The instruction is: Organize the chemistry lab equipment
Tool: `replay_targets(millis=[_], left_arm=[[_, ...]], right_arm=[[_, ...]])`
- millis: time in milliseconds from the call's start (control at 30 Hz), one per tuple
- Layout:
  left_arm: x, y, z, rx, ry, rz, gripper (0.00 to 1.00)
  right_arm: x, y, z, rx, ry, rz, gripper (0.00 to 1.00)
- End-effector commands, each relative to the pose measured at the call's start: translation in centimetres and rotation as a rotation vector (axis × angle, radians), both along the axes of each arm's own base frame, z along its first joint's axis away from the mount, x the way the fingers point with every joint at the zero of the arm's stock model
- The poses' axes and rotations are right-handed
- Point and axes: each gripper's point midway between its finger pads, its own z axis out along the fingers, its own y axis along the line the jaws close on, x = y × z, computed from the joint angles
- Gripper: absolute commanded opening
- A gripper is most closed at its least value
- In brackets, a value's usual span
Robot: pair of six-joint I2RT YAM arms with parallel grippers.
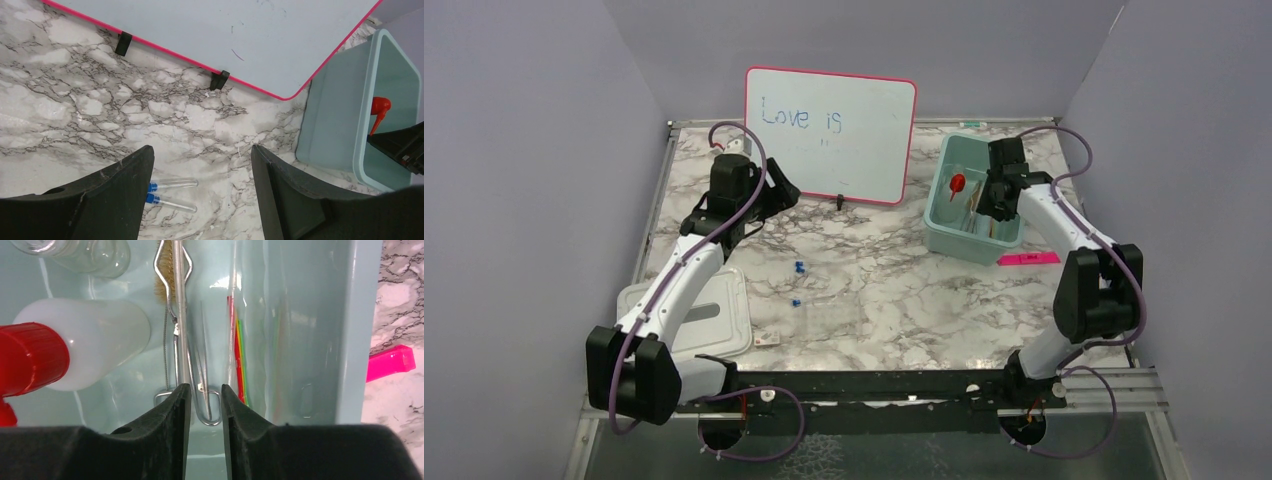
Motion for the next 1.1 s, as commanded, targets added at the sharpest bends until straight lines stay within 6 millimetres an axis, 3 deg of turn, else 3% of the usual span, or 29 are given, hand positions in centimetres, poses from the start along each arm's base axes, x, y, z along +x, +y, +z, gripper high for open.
replay_targets(millis=[0, 133, 267, 433, 533, 667, 833, 933, 1067], left_arm=[[1.0, -0.8, 2.3, -0.016, -0.066, -0.03, 0.74], [0.9, -0.8, 2.2, -0.019, -0.063, -0.032, 0.74], [0.8, -1.0, 1.7, -0.034, -0.046, -0.03, 0.74], [0.8, -1.4, 1.2, -0.056, -0.027, -0.033, 0.73], [0.8, -1.1, 1.2, -0.053, -0.027, -0.02, 0.73], [0.9, 0.3, 1.9, -0.012, -0.042, 0.052, 0.73], [0.4, 3.5, 2.9, 0.064, -0.059, 0.197, 0.73], [-0.3, 5.2, 3.5, 0.092, -0.076, 0.279, 0.73], [-1.4, 6.9, 4.2, 0.105, -0.101, 0.355, 0.74]], right_arm=[[1.0, 0.2, 4.5, 0.013, -0.109, 0.027, 0.34], [1.0, 1.0, 7.7, 0.015, -0.17, 0.082, 0.34], [0.6, 3.4, 11.4, 0.017, -0.248, 0.162, 0.36], [-0.3, 8.6, 15.4, 0.024, -0.372, 0.343, 0.41], [-1.2, 13.3, 15.9, 0.042, -0.398, 0.515, 0.44], [-3.6, 20.6, 13.8, 0.083, -0.355, 0.762, 0.45], [-8.1, 29.2, 8.5, 0.136, -0.244, 1.007, 0.45], [-10.4, 33.1, 4.7, 0.179, -0.168, 1.103, 0.47], [-11.9, 36.1, 0.5, 0.158, -0.098, 1.201, 0.48]])
